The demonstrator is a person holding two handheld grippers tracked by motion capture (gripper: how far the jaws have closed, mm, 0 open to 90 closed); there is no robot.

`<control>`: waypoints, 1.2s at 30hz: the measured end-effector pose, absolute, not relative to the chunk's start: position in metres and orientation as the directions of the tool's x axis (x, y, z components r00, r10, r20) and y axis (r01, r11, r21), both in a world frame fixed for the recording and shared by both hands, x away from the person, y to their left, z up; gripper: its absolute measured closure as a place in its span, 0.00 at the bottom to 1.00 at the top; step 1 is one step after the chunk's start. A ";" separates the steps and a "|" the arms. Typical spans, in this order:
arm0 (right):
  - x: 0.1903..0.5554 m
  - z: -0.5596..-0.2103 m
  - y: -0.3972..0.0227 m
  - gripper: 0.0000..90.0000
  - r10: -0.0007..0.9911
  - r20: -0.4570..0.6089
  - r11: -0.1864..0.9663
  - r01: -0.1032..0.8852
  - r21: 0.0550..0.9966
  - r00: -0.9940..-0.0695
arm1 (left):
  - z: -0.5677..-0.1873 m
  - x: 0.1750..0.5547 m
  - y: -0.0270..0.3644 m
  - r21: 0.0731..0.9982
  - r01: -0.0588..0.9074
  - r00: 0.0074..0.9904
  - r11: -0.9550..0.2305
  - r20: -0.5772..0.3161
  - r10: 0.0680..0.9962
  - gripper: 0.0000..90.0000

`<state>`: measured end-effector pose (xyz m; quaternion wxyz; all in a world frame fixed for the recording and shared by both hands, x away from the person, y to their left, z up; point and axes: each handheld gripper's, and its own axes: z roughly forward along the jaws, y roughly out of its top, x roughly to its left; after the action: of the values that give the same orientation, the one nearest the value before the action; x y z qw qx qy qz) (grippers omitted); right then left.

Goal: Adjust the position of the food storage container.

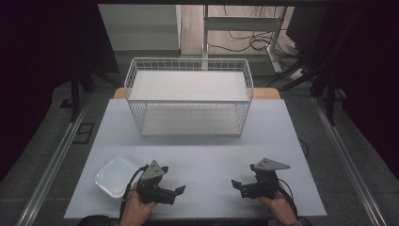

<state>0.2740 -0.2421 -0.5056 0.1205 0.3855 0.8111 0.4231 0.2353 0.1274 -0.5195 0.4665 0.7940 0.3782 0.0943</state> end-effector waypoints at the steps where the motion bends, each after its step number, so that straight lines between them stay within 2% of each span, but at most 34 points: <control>1: 0.274 -0.506 -0.242 0.00 0.725 0.133 0.342 0.521 0.782 -0.675 | -0.519 0.235 0.127 0.812 0.513 0.696 -0.279 -0.203 0.689 0.05; 4: 0.274 -0.510 -0.238 0.00 0.725 0.096 0.375 0.508 0.775 -0.682 | -0.518 0.231 0.124 0.811 0.496 0.703 -0.309 -0.167 0.691 0.06; 8: 0.273 -0.511 -0.235 0.00 0.715 0.054 0.421 0.491 0.763 -0.697 | -0.520 0.232 0.121 0.804 0.507 0.713 -0.312 -0.188 0.675 0.06; 17: 0.272 -0.508 -0.237 0.00 0.699 0.050 0.423 0.469 0.775 -0.713 | -0.516 0.232 0.115 0.801 0.491 0.724 -0.342 -0.157 0.672 0.05; 21: 0.271 -0.508 -0.237 0.00 0.700 0.043 0.429 0.469 0.772 -0.713 | -0.510 0.232 0.115 0.811 0.479 0.743 -0.336 -0.170 0.647 0.04; 26: 0.271 -0.507 -0.237 0.00 0.702 0.037 0.428 0.464 0.775 -0.711 | -0.492 0.227 0.118 0.813 0.434 0.745 -0.388 -0.082 0.662 0.10; 27: 0.271 -0.506 -0.238 0.00 0.703 0.038 0.426 0.463 0.778 -0.710 | -0.490 0.226 0.122 0.812 0.434 0.738 -0.389 -0.073 0.671 0.19; 31: 0.271 -0.505 -0.238 0.00 0.705 0.033 0.425 0.460 0.780 -0.708 | -0.481 0.225 0.144 0.817 0.456 0.696 -0.353 -0.080 0.714 0.40; 36: 0.272 -0.506 -0.238 0.00 0.705 0.034 0.431 0.466 0.773 -0.708 | -0.471 0.220 0.184 0.829 0.479 0.625 -0.290 -0.091 0.775 0.71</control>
<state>0.2716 -0.2382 -0.5065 0.1492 0.3517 0.8326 0.4011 0.2198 0.1844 -0.4707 0.4425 0.7854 0.3992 0.1673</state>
